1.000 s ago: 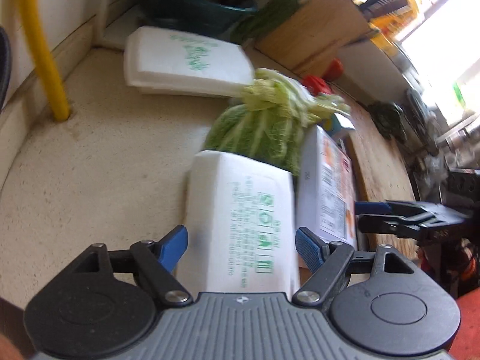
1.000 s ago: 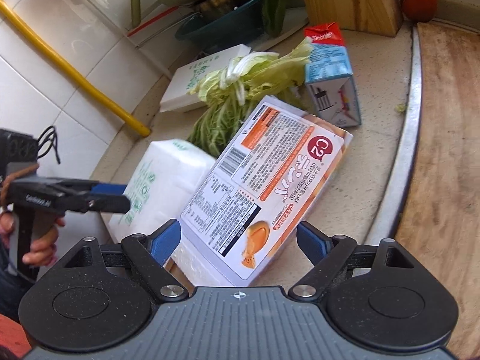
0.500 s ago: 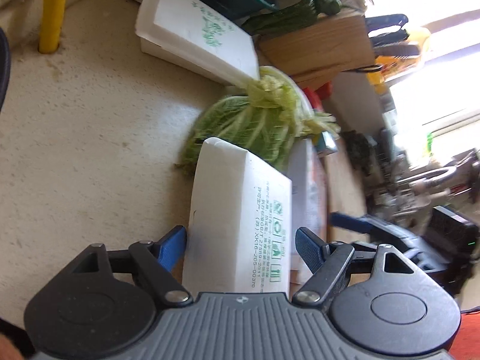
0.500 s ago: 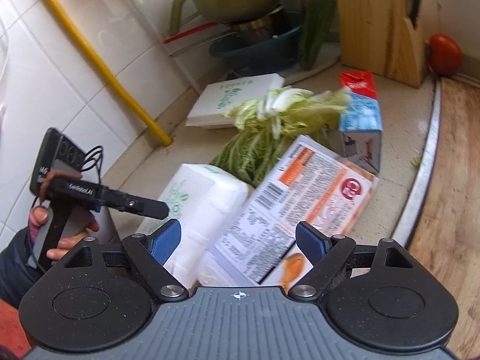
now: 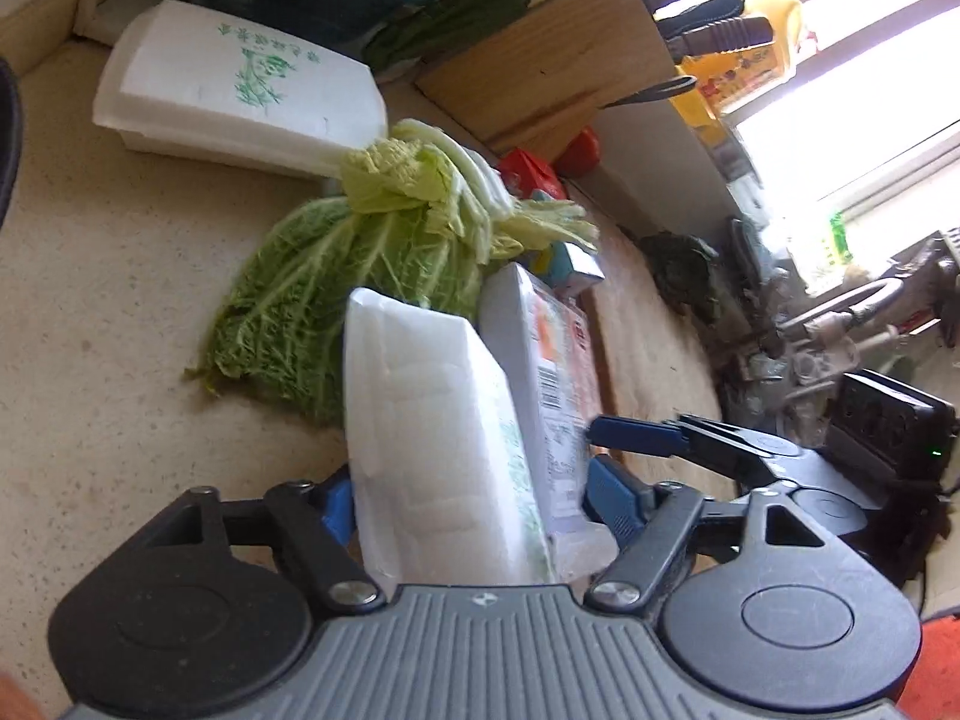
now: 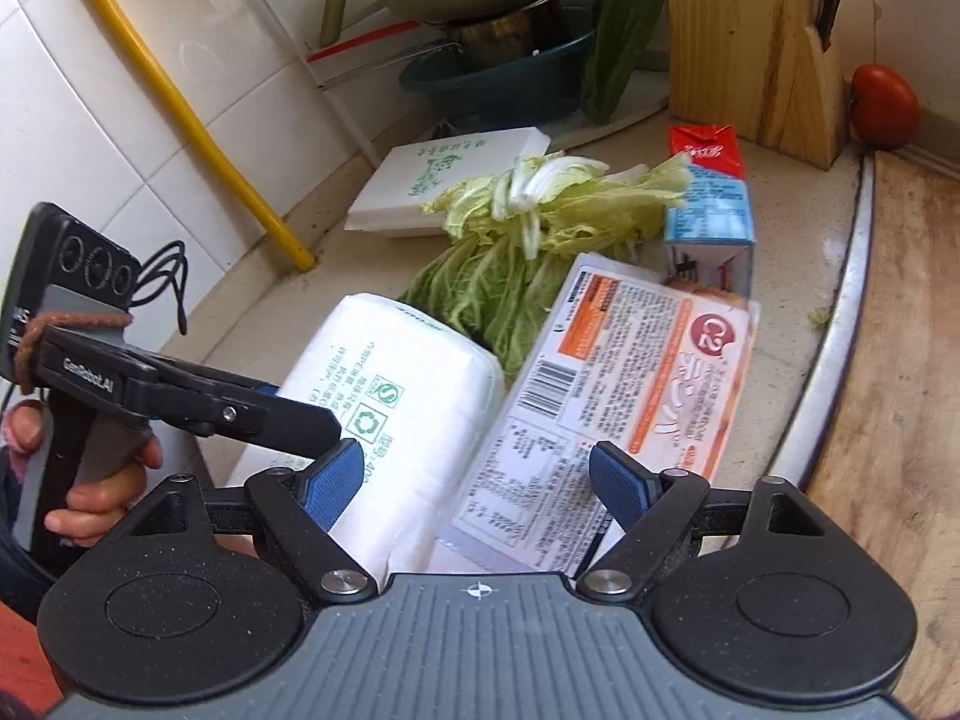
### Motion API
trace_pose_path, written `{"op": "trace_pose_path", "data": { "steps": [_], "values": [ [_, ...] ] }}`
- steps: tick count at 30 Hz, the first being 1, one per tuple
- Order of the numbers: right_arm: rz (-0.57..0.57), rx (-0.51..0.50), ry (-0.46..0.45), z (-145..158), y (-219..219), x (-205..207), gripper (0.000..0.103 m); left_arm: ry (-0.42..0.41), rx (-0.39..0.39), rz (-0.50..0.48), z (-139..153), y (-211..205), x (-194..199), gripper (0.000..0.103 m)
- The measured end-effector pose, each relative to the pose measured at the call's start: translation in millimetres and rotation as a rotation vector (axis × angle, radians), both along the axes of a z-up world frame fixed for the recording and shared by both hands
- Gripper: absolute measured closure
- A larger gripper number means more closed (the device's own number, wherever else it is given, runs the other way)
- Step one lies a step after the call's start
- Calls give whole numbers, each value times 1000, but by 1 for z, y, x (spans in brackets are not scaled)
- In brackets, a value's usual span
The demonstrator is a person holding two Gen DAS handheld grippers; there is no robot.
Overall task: Collect trash
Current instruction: 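Grasp the red-and-blue drink carton with the right tool while the left tool holds the foam box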
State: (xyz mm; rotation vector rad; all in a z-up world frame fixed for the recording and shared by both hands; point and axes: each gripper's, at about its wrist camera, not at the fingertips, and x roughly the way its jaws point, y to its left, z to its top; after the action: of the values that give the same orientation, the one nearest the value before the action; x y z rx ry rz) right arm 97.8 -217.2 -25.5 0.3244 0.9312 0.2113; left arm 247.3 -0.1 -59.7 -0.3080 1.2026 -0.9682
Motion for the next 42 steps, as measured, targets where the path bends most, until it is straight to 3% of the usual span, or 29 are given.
{"op": "trace_pose_path", "data": {
  "steps": [1,8,16,24,27,32,38,42],
  "values": [
    [-7,2,0,0,-2,0,16,-16,49,14,0,-3,0,52],
    [-85,-38,-81,22,-32,3,17,-49,55,59,14,1,-8,62],
    [-135,-143,-119,28,-61,39,17,-68,44,132,28,8,-6,62],
    [-113,-254,-66,16,-63,74,24,-72,51,164,28,13,-9,62],
    [-101,-303,-48,8,-62,86,36,-81,84,157,25,11,-12,62],
    [-97,-286,-26,1,-66,99,48,-73,89,148,21,8,-13,63],
    [-131,-223,41,-17,-76,117,49,-86,99,121,20,2,-12,60],
    [-146,-198,11,-13,-80,119,47,-87,121,121,16,0,-11,57]
  ]
}}
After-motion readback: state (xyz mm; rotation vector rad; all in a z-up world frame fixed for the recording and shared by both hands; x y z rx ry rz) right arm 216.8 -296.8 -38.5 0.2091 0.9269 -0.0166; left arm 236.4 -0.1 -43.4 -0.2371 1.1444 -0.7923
